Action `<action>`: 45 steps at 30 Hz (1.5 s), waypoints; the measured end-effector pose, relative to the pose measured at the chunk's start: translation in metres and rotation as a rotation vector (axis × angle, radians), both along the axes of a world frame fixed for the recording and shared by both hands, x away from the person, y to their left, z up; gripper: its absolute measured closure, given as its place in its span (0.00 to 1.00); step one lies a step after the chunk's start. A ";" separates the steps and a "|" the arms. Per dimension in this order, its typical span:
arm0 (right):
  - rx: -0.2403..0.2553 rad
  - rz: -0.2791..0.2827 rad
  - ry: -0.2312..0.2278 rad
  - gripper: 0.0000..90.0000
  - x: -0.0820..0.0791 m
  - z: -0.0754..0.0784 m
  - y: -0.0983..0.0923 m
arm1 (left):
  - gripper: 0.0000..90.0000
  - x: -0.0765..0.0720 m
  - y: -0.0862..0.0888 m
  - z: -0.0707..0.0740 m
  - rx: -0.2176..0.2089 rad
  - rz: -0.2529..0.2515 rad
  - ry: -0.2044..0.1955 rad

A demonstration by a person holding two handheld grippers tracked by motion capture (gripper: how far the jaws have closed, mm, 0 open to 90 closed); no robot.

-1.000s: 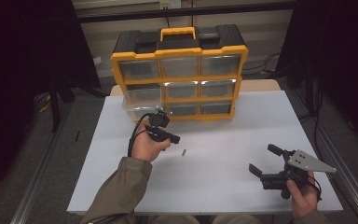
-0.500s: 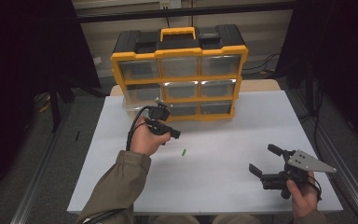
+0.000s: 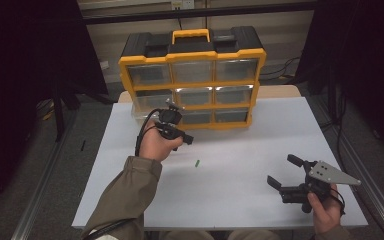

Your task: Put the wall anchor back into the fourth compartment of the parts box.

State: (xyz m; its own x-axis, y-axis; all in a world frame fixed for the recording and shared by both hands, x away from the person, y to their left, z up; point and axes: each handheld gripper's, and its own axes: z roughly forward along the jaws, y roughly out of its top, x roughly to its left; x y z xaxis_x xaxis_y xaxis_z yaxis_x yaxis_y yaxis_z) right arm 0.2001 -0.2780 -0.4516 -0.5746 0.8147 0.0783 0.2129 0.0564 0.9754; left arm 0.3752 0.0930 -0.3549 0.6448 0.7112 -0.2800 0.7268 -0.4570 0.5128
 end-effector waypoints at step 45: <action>-0.001 0.005 -0.005 0.00 0.000 0.000 -0.001 | 0.95 0.014 0.004 0.055 -0.003 0.076 0.000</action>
State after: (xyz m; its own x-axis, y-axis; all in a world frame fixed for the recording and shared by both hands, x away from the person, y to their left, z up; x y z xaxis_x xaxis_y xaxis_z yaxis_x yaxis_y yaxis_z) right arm 0.2004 -0.2785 -0.4515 -0.5792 0.8117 0.0749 0.2081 0.0584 0.9764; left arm 0.3896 0.0973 -0.3000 0.5891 0.7571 -0.2824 0.7591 -0.3988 0.5144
